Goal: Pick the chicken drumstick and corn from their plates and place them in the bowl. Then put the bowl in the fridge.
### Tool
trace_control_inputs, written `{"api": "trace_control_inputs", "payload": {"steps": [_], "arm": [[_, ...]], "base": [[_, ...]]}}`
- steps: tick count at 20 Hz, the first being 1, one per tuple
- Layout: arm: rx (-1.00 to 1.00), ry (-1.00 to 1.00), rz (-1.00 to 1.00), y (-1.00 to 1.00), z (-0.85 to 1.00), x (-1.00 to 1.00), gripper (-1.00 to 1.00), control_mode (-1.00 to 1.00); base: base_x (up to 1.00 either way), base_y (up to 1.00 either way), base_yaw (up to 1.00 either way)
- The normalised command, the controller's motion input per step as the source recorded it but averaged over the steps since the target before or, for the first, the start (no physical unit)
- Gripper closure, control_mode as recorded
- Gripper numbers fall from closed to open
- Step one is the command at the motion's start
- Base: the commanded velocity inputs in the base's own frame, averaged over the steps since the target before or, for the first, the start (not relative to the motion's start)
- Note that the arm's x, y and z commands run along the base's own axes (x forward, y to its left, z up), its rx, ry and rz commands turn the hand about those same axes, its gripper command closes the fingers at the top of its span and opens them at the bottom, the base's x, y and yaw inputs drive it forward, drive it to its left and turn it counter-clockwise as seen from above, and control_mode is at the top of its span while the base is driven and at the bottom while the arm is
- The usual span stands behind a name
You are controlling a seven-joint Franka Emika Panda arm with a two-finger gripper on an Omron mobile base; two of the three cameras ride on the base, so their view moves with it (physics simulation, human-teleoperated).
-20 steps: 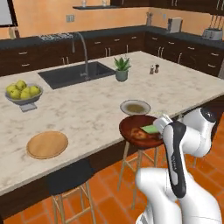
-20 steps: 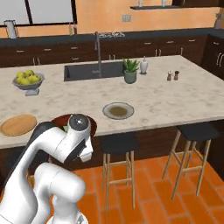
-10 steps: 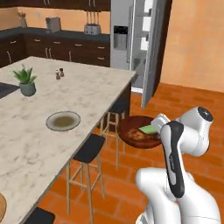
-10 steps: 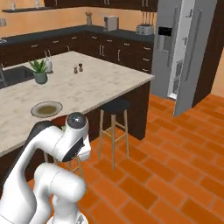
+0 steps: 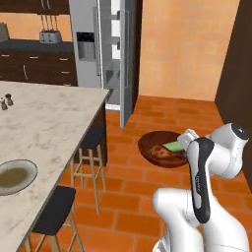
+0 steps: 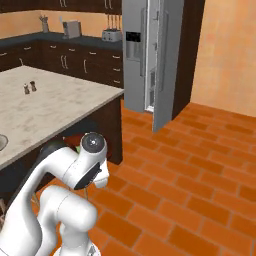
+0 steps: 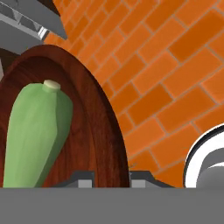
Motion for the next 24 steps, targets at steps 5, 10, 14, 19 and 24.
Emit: {"api": "trace_control_inputs", "payload": {"steps": [5, 10, 14, 19, 24], "arm": [[0.00, 0.00, 0.00, 0.00, 0.00, 0.00, 1.00, 1.00], [0.00, 0.00, 0.00, 0.00, 0.00, 0.00, 1.00, 1.00], [0.00, 0.00, 0.00, 0.00, 0.00, 0.00, 1.00, 1.00], [0.00, 0.00, 0.00, 0.00, 0.00, 0.00, 1.00, 1.00], [0.00, 0.00, 0.00, 0.00, 0.00, 0.00, 1.00, 1.00]], "base": [[1.00, -0.91, 0.21], [1.00, -0.85, 0.25], [1.00, -0.78, 0.29], [1.00, -0.70, 0.32], [1.00, -0.65, 0.36]]}}
